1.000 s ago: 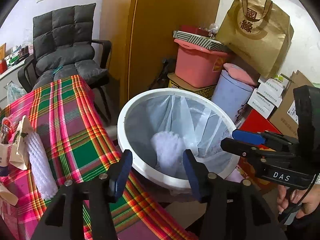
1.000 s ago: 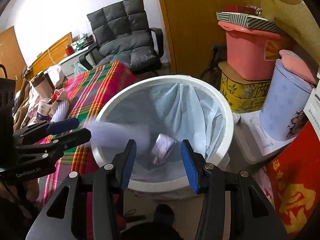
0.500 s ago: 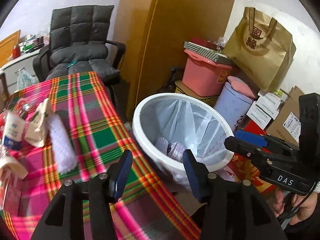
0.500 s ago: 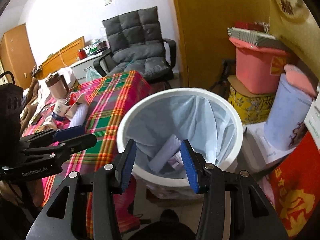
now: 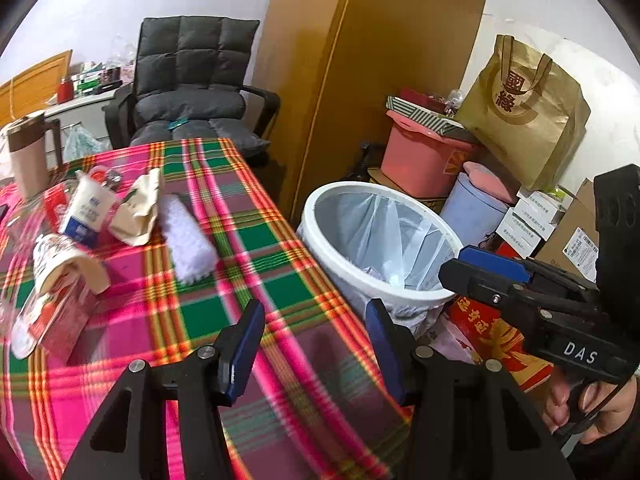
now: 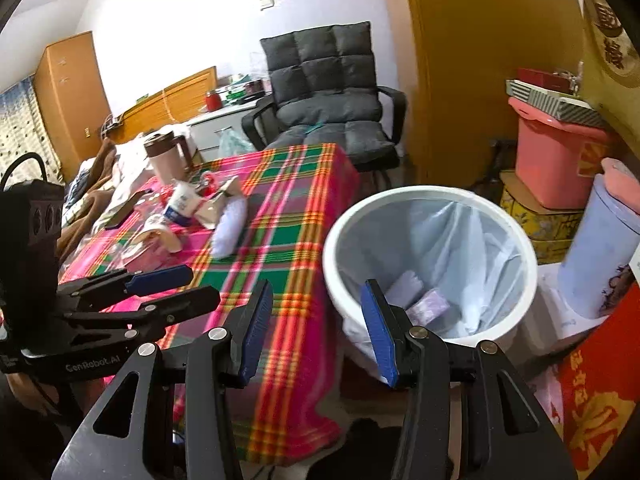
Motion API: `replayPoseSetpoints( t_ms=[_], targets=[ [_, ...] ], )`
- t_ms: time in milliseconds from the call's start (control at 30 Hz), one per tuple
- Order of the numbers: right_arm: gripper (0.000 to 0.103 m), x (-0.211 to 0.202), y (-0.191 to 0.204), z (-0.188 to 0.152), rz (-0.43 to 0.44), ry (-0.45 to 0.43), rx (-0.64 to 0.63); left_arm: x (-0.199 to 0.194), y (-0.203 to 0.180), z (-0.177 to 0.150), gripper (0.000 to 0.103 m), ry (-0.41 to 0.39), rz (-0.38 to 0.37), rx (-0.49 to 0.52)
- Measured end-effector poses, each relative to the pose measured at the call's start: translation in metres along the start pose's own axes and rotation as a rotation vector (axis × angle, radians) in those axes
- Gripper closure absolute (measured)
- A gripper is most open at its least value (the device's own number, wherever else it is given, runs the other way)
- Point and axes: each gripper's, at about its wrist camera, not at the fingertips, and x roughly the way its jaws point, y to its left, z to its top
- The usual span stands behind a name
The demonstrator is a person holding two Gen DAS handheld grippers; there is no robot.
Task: Collect trash
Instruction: 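Move both tools back over the table toward the remaining trash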
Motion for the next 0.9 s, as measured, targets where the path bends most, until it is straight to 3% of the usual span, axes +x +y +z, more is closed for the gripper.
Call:
replayPoseSetpoints(
  t_ms=[900],
  targets=[
    [0.055, 0.022, 0.050, -0.012, 0.136, 0.061, -0.045, -0.061, 0.081, -0.047, 0.051, -0.049, 0.244, -0.175]
  ],
)
